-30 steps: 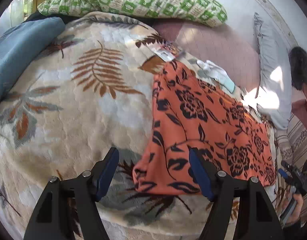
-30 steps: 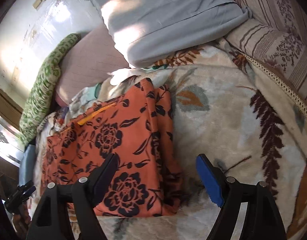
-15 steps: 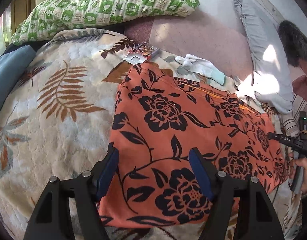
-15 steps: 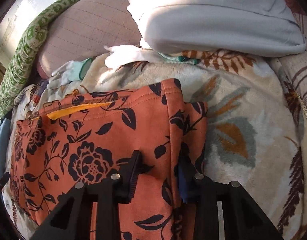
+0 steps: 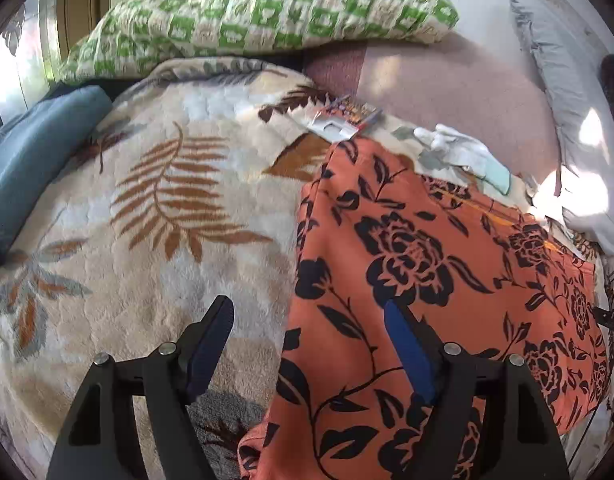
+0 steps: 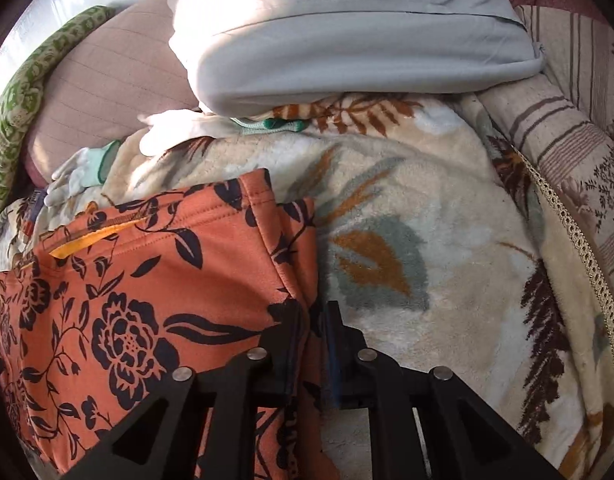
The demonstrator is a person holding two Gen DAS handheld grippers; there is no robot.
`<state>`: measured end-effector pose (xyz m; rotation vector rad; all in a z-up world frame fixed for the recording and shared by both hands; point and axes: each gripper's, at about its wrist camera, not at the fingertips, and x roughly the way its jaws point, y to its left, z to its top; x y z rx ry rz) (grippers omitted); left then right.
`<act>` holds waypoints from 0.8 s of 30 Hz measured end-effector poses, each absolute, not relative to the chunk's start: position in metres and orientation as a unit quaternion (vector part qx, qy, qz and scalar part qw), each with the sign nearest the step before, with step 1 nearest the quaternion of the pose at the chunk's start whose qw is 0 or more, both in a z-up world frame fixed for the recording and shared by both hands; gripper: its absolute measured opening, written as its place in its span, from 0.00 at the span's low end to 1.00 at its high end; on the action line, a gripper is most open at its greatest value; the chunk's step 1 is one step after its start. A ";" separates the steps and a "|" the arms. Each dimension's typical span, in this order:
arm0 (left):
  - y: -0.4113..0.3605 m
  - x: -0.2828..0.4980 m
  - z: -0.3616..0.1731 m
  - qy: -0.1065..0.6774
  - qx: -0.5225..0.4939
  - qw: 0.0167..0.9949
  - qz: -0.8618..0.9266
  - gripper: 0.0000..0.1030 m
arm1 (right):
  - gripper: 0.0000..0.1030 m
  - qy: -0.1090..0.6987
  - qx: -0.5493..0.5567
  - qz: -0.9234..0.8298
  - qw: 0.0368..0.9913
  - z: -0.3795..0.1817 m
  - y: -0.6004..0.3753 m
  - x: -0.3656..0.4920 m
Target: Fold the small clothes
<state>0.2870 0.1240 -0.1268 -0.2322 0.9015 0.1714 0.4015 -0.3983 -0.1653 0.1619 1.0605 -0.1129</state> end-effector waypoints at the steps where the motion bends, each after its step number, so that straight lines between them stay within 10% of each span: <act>1: 0.120 0.285 -0.123 0.424 -0.105 0.896 0.075 0.77 | 0.37 0.505 0.084 -0.062 0.857 -0.163 -0.401 0.401; 3: 0.106 0.288 -0.125 0.428 -0.066 0.899 0.064 0.77 | 0.60 0.494 0.070 -0.103 0.861 -0.153 -0.406 0.397; 15: 0.116 0.298 -0.161 0.476 -0.061 0.872 0.099 0.90 | 0.61 0.509 0.090 0.237 0.822 -0.148 -0.277 0.426; 18: 0.118 0.299 -0.161 0.475 -0.065 0.872 0.095 0.91 | 0.16 0.537 0.168 0.127 0.817 -0.181 -0.321 0.454; 24: 0.119 0.297 -0.163 0.465 -0.069 0.877 0.095 0.92 | 0.20 0.511 0.078 -0.024 0.856 -0.145 -0.343 0.451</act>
